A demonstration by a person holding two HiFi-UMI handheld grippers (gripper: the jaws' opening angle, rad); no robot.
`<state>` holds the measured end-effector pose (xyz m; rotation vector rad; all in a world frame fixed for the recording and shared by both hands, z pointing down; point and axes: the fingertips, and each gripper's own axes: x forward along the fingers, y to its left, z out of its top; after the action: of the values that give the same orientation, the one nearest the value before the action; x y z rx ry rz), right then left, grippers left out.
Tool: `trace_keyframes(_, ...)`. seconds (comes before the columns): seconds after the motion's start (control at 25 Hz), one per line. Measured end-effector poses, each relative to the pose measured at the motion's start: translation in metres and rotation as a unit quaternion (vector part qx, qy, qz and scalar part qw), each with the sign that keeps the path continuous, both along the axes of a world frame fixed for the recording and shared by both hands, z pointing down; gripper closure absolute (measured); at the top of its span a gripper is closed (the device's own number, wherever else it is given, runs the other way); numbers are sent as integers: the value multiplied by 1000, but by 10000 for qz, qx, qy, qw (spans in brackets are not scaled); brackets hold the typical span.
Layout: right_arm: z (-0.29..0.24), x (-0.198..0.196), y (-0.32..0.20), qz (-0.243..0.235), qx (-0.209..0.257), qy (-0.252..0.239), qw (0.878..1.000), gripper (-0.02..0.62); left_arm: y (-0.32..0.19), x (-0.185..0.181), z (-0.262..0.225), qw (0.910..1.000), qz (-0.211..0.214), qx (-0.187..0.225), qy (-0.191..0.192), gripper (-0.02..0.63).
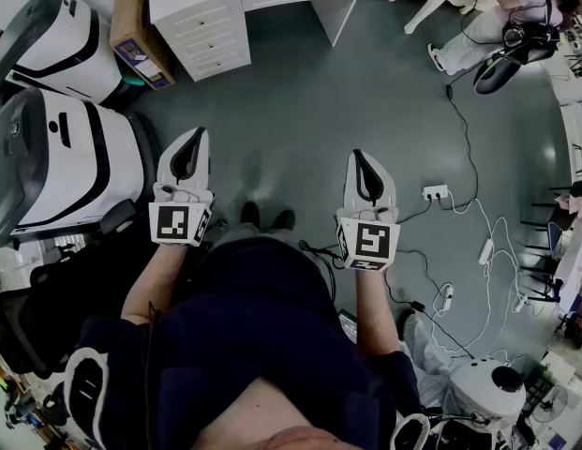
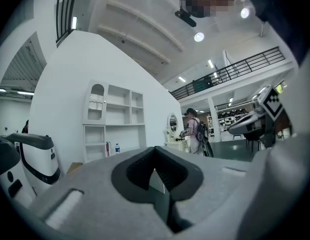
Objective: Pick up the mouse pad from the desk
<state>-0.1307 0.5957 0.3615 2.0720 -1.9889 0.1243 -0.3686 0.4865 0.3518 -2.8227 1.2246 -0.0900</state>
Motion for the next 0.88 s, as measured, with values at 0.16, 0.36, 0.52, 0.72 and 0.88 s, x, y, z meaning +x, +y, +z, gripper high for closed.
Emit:
trace_keyframes(0.16, 3, 1, -2, -23, -39, 15, 10000, 598, -1, 1, 1, 10000, -24, 4, -19, 603)
trace_keyframes(0.36, 1, 2, -5, -23, -14, 16, 10000, 598, -3, 2, 2, 10000, -13, -11, -40, 603)
trace_keyframes(0.52, 3, 0, -8, -16, -7, 99, 9999, 597, -5, 1, 4, 10000, 20, -33, -58, 604)
trace_keyframes(0.72, 0, -7, -16, -43, 80, 134, 9999, 597, -10, -2, 2, 9999, 127, -11, -66, 606)
trace_keyframes(0.88, -7, -14, -26, -117, 200, 137, 9996, 595, -15, -7, 2, 9997, 231, -16, -81, 606)
